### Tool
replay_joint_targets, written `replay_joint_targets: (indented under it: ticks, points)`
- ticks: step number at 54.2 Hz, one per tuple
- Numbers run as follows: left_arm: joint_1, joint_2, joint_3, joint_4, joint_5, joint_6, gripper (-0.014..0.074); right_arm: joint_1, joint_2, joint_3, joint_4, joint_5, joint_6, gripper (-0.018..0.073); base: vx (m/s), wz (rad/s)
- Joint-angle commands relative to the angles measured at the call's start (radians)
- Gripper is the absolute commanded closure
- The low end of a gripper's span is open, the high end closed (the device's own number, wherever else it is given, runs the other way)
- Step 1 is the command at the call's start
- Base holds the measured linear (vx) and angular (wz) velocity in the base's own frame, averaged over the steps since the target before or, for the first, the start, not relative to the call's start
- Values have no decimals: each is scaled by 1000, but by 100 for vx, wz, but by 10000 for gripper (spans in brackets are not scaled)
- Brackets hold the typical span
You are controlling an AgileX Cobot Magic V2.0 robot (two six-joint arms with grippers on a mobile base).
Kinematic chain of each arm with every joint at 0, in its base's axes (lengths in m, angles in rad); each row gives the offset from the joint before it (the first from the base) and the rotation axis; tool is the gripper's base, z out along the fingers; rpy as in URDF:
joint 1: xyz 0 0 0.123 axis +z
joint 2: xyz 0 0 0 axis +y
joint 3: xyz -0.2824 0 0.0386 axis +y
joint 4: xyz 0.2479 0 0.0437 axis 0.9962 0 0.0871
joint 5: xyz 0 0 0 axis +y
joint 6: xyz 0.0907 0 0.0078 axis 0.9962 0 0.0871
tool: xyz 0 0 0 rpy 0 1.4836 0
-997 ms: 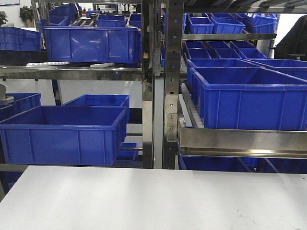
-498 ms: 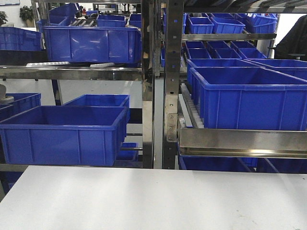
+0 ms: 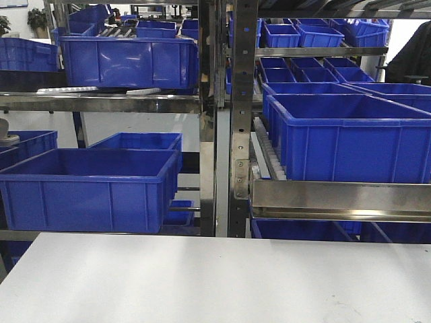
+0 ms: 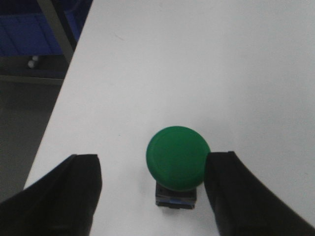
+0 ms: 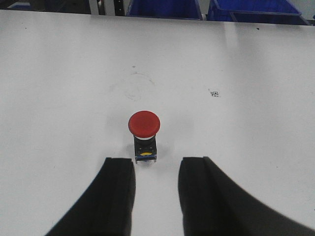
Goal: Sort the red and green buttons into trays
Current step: 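Close left gripper on green button and right gripper on red button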
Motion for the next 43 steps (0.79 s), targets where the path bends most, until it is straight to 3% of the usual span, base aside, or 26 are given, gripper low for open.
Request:
replay_joint_targets:
  ticks: [1, 13, 24, 29, 43]
  points:
    - [0, 10, -28, -55, -120, 32, 26, -5, 12, -35, -12, -67, 1, 236, 0, 0]
    - [-1, 64, -28, -11, -169, 30, 26, -5, 12, -35, -12, -72, 1, 236, 0, 0]
    - [-1, 141, -40, 115, -244, -99, 26, -5, 12, -35, -12, -72, 1, 236, 0, 0]
    - [-1, 187, -55, 154, -256, -118, 26, -5, 12, -35, -12, -72, 1, 236, 0, 0]
    - [-1, 348, -101, 152, -345, -117, 46, -5, 12, -35, -11, -72, 1, 236, 0, 0]
